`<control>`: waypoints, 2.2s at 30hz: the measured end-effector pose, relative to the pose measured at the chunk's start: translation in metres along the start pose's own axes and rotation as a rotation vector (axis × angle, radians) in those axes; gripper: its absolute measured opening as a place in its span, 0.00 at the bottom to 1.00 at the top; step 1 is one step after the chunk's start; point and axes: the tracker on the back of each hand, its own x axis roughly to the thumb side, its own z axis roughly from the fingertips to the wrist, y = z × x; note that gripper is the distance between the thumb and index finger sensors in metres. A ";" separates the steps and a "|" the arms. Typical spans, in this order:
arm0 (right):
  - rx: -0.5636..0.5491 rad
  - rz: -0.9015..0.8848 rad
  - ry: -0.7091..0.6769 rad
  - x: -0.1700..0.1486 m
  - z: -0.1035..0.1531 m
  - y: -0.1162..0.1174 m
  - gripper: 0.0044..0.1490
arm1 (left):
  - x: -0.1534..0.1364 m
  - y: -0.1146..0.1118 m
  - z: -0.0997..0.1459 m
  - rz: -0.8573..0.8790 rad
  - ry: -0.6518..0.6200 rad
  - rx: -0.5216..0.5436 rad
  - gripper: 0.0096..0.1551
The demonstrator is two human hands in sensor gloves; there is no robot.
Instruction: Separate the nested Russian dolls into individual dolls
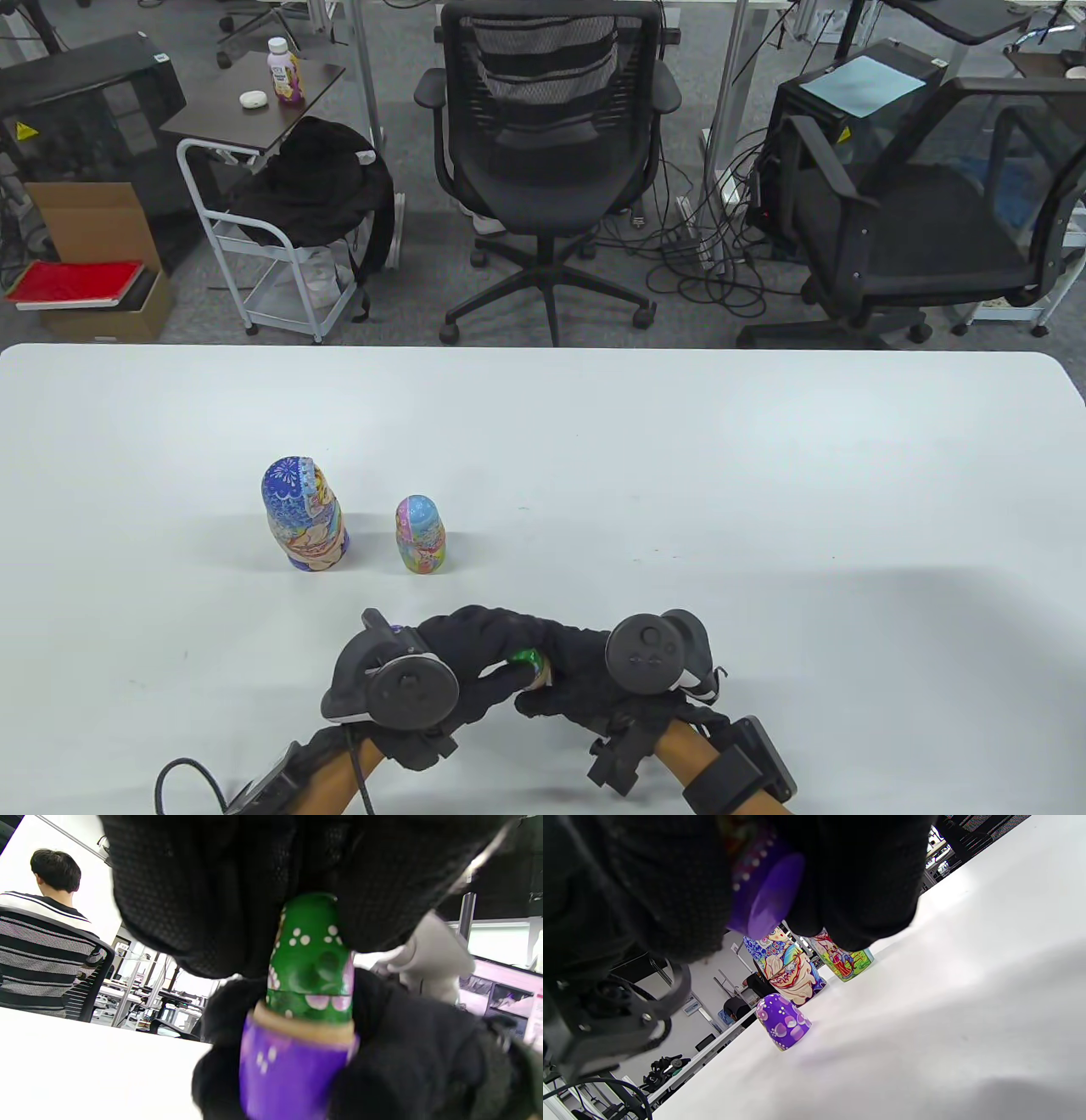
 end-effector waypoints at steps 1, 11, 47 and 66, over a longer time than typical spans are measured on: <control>0.001 0.001 0.005 -0.001 0.000 0.000 0.52 | 0.000 0.007 0.001 0.006 0.001 0.021 0.28; -0.051 -0.004 0.063 -0.008 0.000 -0.012 0.50 | -0.025 0.013 0.004 -0.128 0.084 0.017 0.28; -0.071 -0.054 0.056 -0.008 0.002 -0.017 0.51 | -0.065 -0.014 0.025 -0.410 0.378 -0.379 0.43; -0.081 -0.039 0.031 -0.005 0.003 -0.013 0.52 | -0.088 -0.023 0.035 -0.340 0.460 -0.385 0.38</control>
